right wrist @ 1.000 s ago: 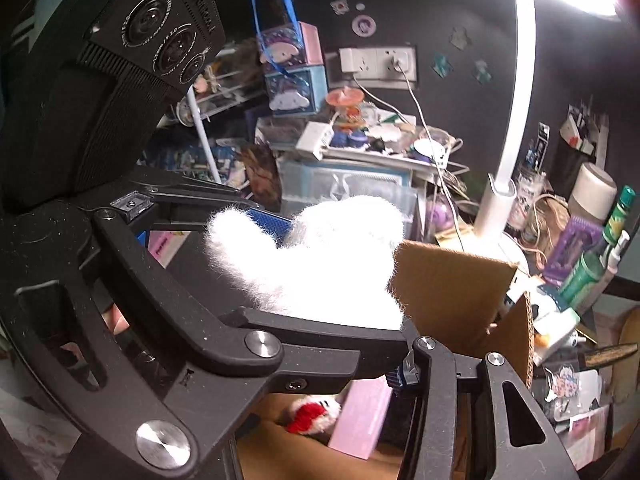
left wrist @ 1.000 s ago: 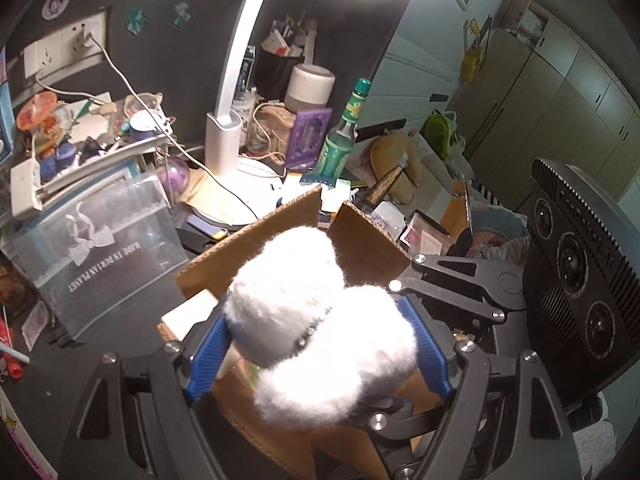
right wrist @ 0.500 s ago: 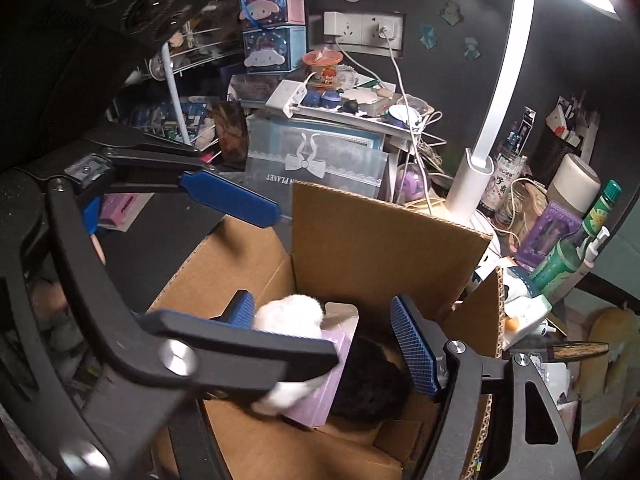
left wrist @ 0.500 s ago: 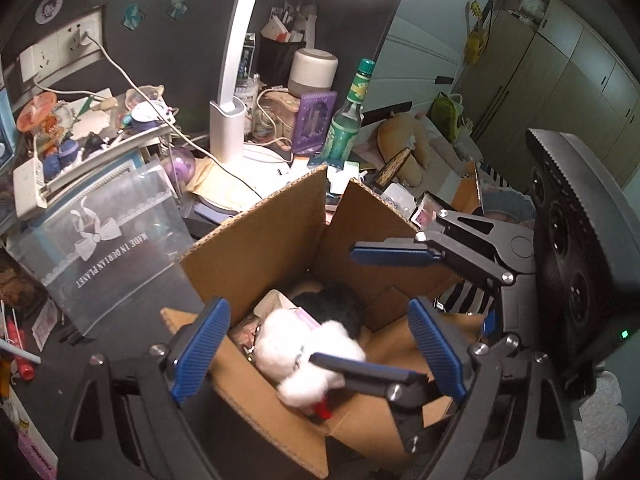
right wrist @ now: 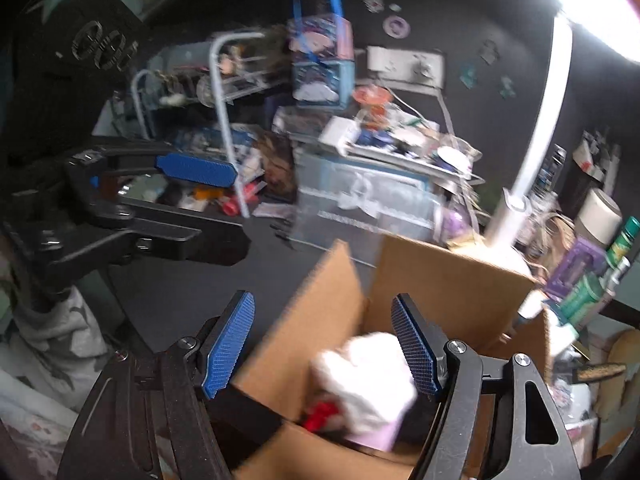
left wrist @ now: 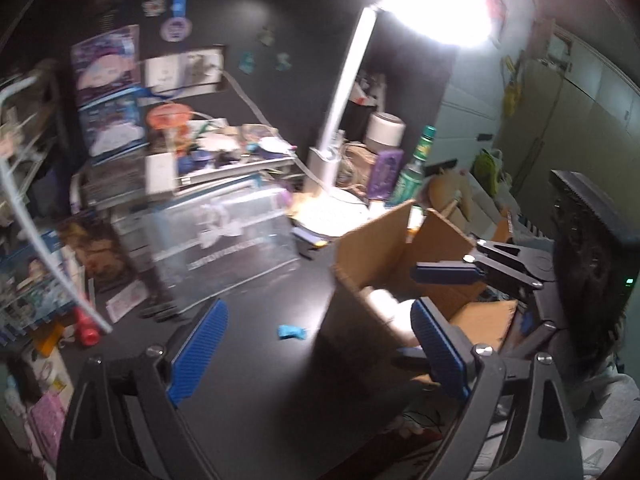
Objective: Organize objects
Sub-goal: 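Move the right gripper back over the desk to the blue candy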
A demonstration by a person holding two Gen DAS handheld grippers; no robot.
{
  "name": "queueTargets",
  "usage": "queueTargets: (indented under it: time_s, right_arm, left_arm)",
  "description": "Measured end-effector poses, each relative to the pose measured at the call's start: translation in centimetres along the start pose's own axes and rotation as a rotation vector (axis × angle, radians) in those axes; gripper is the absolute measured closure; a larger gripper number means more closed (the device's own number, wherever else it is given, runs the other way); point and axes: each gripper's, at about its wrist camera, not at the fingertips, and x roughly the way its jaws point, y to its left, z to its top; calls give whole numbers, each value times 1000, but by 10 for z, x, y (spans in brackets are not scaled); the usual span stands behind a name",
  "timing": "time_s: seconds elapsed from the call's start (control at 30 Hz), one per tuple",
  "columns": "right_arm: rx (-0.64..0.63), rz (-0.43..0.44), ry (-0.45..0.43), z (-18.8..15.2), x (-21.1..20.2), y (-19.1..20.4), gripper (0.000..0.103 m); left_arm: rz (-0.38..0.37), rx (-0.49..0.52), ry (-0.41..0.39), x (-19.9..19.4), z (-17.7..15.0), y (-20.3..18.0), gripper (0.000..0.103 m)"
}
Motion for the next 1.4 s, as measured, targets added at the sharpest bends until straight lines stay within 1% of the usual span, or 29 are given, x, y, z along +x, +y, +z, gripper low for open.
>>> queueTargets:
  time_s: [0.1,0.2,0.27,0.33,0.43,0.5,0.53,0.67,0.77,0.83,0.87,0.9,0.93,0.97,1.0,1.03,1.1,1.2,1.3,1.33,1.37,1.4]
  right_arm:
    - [-24,71,-35,5,7,32,34]
    - [-45,140,-37,7,22,61,35]
    - [-46,187,-15,4,38,80,35]
    - [-27,224,18,-2,57,94,34]
    - [-6,220,62,-13,83,107,35]
    - [-1,175,89,-20,104,110,35]
    - [-6,136,96,-25,114,109,35]
    - [-11,-65,141,-38,151,96,35]
    - [-67,-226,167,-43,175,87,35]
    - [-62,-305,195,-43,192,76,35]
    - [-51,-319,210,-45,198,68,36]
    - [-36,-341,232,-48,205,59,40]
    - [-28,-355,246,-48,211,52,46]
    - [-14,-375,265,-51,217,43,50]
    - [-7,-384,275,-52,220,38,61]
    - [0,-394,283,-53,224,35,64]
    - [19,-416,268,-54,224,31,64]
    - [14,-441,252,-53,227,28,64]
    - [14,-450,249,-54,226,29,64]
    - [17,-447,253,-53,226,29,70]
    - [29,-429,263,-53,225,28,73]
    - [44,-407,268,-53,226,28,79]
  left_arm:
    - [44,-43,-37,-15,-22,28,11]
    - [76,-78,-66,-23,-45,53,11]
    - [104,-101,-90,-25,-61,69,11]
    - [108,-119,-96,-24,-75,79,11]
    - [81,-144,-95,-19,-97,95,11]
    - [75,-155,-83,-11,-111,102,11]
    - [73,-159,-78,-9,-117,105,11]
    - [21,-193,-59,3,-138,113,11]
    - [-11,-214,-58,8,-145,116,11]
    - [-30,-218,-58,10,-146,117,11]
    - [-37,-218,-59,11,-146,118,11]
    - [-43,-216,-63,11,-146,119,11]
    - [-44,-215,-65,11,-145,120,11]
    - [-46,-217,-70,10,-145,122,11]
    - [-49,-223,-74,10,-144,123,11]
    - [-54,-225,-76,10,-144,124,11]
    - [-62,-224,-81,11,-143,126,11]
    - [-66,-219,-84,12,-142,127,11]
    - [-72,-213,-85,14,-141,128,11]
    - [-77,-212,-86,15,-140,128,11]
    - [-81,-213,-87,16,-140,129,11]
    - [-87,-212,-88,17,-139,129,11]
